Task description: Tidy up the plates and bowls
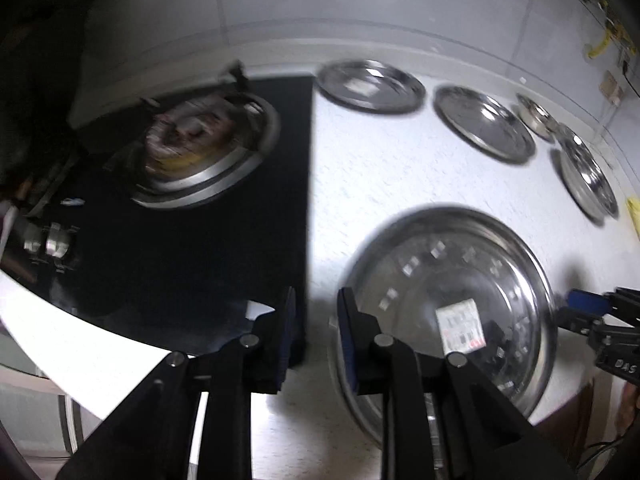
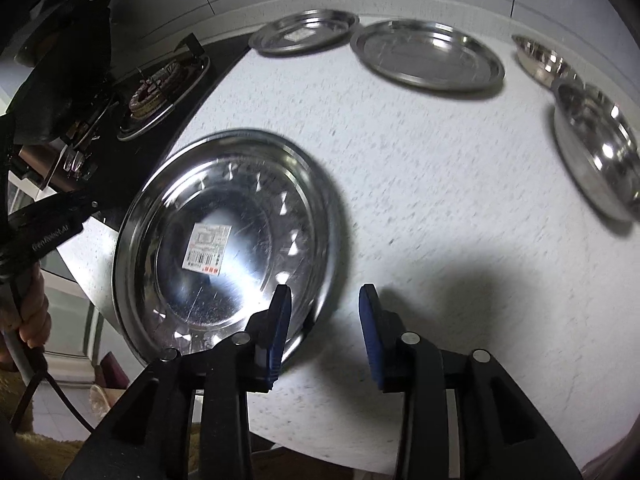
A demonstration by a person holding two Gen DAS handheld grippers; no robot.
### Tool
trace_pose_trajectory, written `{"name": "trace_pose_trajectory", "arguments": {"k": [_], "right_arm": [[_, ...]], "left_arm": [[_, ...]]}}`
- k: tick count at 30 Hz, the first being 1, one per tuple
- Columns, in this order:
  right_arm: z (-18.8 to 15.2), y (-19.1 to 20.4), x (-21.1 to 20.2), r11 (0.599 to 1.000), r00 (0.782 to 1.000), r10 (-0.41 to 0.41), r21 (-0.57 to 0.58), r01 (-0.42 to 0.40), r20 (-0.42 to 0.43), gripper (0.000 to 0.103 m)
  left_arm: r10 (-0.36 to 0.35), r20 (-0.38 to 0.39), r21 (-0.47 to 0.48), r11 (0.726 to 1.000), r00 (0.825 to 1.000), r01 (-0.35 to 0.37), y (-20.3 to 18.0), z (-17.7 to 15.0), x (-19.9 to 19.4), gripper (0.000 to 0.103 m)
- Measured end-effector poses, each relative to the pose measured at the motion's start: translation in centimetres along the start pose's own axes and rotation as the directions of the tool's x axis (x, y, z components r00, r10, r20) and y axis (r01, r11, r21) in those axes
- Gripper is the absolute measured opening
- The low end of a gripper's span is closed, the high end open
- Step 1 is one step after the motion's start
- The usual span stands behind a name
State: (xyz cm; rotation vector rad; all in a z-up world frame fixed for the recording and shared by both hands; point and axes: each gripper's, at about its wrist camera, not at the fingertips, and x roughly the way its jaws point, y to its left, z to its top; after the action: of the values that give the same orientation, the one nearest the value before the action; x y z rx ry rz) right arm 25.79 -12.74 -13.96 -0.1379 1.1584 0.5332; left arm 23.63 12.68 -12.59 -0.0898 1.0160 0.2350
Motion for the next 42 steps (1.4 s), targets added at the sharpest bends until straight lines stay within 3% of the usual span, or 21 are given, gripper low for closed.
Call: {"name": "trace_pose_trajectory", "arguments": {"k": [2,4,7,8,12,14,17,20,27,31,36,38,40,42], "right_arm": [[0.8,-0.6,-0.8,1.0,1.0,-0.011,-0.008,0.011,0.023,0.031],[2.4,-1.8,-1.8,0.999,0.997,-0.045,-0.023,0.046,0.062,0.033],[6.1,-3.9,-2.8,0.991,0.984,-0.119,-0.037,0.125,0.132,0.043],[7.4,-4.5,-2.8,0.988,0.978,-0.144,-0.037,0.151,0.151,0.044],[14.1,-8.7,-1.6,0.978,0.958,-0.209,0.053,0.202,0.198,0.048],[16.7,-10.6,-0.2,0.981,0.967,-0.188,0.084,0.176,0.173,0.048],[20.6,-12.9,2.5,0.98,0.978,-0.179,0.112,0.167,0.11,0.048],[22.4,-14.7,4.2,0.975,0.982,-0.176,0.146,0.164,0.073,0.048],[23.8,-16.8,6.9,0.97,0.986,-0.164,0.182,0.159,0.014,0.048],[23.5,-17.8,8.3,0.97,0.989,-0.149,0.192,0.151,-0.022,0.047],[23.7,-18.6,9.7,0.966,0.989,-0.145,0.211,0.151,-0.042,0.039],[23.5,-18.9,10.1,0.967,0.989,-0.138,0.211,0.145,-0.05,0.025],[23.4,-18.9,10.2,0.965,0.985,-0.165,0.198,0.17,-0.043,0.02],[23.2,-19.1,10.2,0.966,0.984,-0.174,0.189,0.178,-0.036,0.015]], "left_arm": [[0.031,0.047,-0.005,1.0,0.998,-0.031,0.2,1.3,-1.3,0.021],[0.014,0.081,-0.014,1.0,0.997,-0.013,0.0,3.1,-2.2,0.026],[-0.076,0.084,-0.035,0.996,0.994,0.079,-1.7,7.0,-2.2,0.031],[-0.135,0.076,-0.043,0.989,0.988,0.139,-2.8,8.6,-1.6,0.032],[-0.26,-0.003,-0.056,0.964,0.966,0.26,-8.1,13.8,3.5,0.032],[-0.301,-0.064,-0.117,0.949,0.951,0.293,-10.2,15.5,6.7,0.032],[-0.38,-0.148,-0.228,0.912,0.913,0.342,-12.6,17.1,11.5,0.032],[-0.398,-0.17,-0.282,0.896,0.902,0.342,-14.1,17.7,13.8,0.032],[-0.388,-0.191,-0.318,0.893,0.902,0.317,-15.1,18.8,16.7,0.032],[-0.405,-0.202,-0.331,0.885,0.892,0.327,-15.7,19.0,17.9,0.032],[-0.431,-0.186,-0.349,0.869,0.883,0.351,-15.8,19.6,18.5,0.031],[-0.442,-0.177,-0.347,0.864,0.879,0.364,-15.7,19.7,18.6,0.03],[-0.428,-0.174,-0.343,0.871,0.887,0.353,-15.6,19.6,18.8,0.015],[-0.431,-0.17,-0.36,0.864,0.886,0.351,-15.0,19.3,19.0,0.009]]}}
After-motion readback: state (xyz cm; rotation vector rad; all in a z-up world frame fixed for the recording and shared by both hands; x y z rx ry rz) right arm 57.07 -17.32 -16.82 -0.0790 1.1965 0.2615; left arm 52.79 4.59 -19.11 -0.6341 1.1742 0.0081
